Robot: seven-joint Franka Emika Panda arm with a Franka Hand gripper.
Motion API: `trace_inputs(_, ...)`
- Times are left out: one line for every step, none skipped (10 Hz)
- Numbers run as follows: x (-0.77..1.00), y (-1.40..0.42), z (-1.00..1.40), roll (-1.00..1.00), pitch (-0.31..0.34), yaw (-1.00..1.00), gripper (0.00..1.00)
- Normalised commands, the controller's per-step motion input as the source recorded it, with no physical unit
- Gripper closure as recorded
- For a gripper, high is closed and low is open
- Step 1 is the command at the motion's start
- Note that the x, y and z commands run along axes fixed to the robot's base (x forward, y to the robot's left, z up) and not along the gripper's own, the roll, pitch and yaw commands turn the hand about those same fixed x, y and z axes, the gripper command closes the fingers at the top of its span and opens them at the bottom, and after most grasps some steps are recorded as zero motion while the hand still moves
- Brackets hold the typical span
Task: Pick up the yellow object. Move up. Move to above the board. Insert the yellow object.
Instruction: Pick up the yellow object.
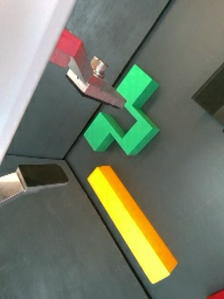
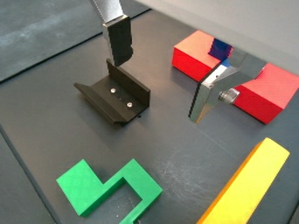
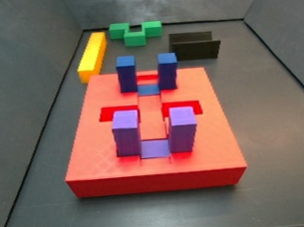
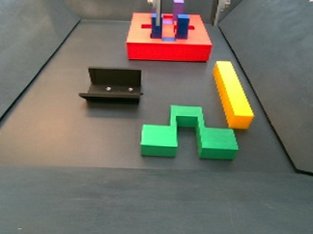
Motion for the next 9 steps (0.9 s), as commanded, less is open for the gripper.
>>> trace_inputs(-0.03, 0.00, -0.23, 0.00, 0.003, 0.00, 0.00)
trace_inputs(0.00, 0.00, -0.19, 0.00, 0.003, -0.01, 0.00)
trace_inputs(0.00, -0.06, -0.31, 0.11, 0.023, -0.03, 0.00)
trace_inputs(0.00, -0.23, -0.43, 0.11, 0.006, 0.00, 0.00)
trace_inputs(0.00, -0.32, -0.47, 0.06, 0.000, 0.00, 0.00)
trace_inputs(0.00, -0.36, -0.47, 0.04, 0.000, 0.00, 0.00)
trace_inputs(0.00, -0.37, -0.43, 0.09, -0.003, 0.03, 0.00)
trace_inputs(-0.07, -0.37, -0.47, 0.18, -0.031, 0.01, 0.00)
trace_inputs(-0.30, -0.32, -0.49, 0.25, -0.056, 0.00, 0.00)
